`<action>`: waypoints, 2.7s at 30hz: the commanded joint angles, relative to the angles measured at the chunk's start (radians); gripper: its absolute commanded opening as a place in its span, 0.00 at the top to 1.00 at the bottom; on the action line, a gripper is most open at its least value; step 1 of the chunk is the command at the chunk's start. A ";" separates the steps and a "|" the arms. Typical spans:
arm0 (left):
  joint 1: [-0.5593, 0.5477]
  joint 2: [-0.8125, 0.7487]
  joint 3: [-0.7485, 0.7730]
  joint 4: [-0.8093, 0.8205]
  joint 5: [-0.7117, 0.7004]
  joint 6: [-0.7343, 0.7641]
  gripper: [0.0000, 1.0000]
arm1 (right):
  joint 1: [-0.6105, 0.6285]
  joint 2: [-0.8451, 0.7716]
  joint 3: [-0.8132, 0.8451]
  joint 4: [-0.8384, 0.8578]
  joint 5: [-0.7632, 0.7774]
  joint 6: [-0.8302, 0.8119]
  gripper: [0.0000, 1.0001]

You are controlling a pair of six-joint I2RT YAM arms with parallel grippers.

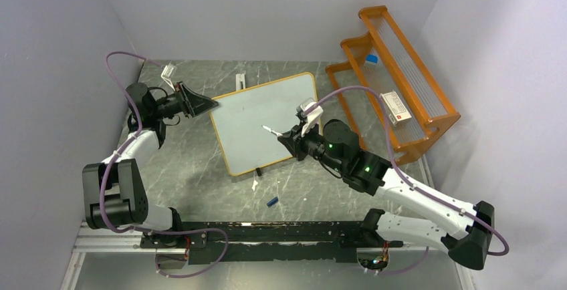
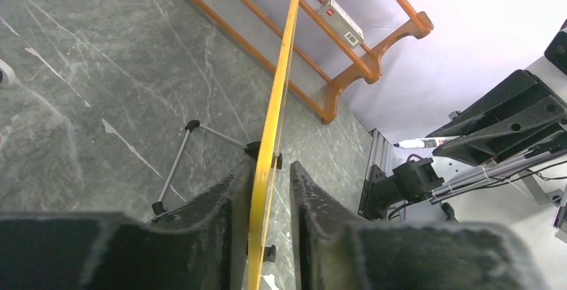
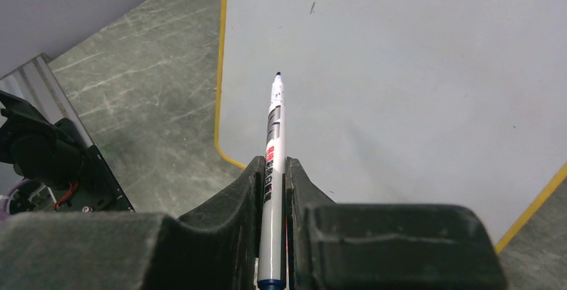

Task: Write a sentence on the whiteboard
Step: Hold the whiteboard on the whiteboard stand, then write a sentence on the whiteboard.

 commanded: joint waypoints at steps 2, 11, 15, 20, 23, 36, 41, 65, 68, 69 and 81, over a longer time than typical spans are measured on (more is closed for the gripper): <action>-0.024 -0.026 -0.019 0.095 0.027 -0.005 0.76 | 0.045 0.029 0.046 0.054 0.055 -0.033 1.00; -0.065 -0.070 -0.041 0.012 0.016 0.084 0.95 | 0.152 0.082 0.104 0.035 0.215 -0.076 1.00; -0.085 -0.084 -0.041 -0.044 0.011 0.139 0.95 | 0.208 0.132 0.124 0.041 0.321 -0.079 1.00; -0.114 -0.104 0.000 -0.267 -0.034 0.303 0.95 | 0.297 0.232 0.189 0.045 0.449 -0.095 1.00; -0.122 -0.120 0.016 -0.346 -0.054 0.364 0.95 | 0.340 0.307 0.239 0.050 0.518 -0.108 1.00; -0.129 -0.141 0.049 -0.467 -0.082 0.458 0.95 | 0.374 0.510 0.394 -0.037 0.651 -0.052 1.00; -0.156 -0.140 0.053 -0.474 -0.085 0.463 0.95 | 0.373 0.547 0.420 -0.006 0.654 -0.070 1.00; -0.159 -0.156 0.055 -0.476 -0.098 0.467 0.95 | 0.350 0.648 0.518 0.006 0.685 -0.108 1.00; -0.158 -0.155 0.055 -0.476 -0.097 0.467 0.95 | 0.346 0.653 0.519 0.007 0.682 -0.107 1.00; -0.158 -0.155 0.053 -0.472 -0.097 0.464 0.95 | 0.343 0.655 0.521 0.007 0.676 -0.106 1.00; -0.159 -0.156 0.054 -0.473 -0.100 0.465 0.95 | 0.329 0.680 0.536 -0.008 0.651 -0.097 1.00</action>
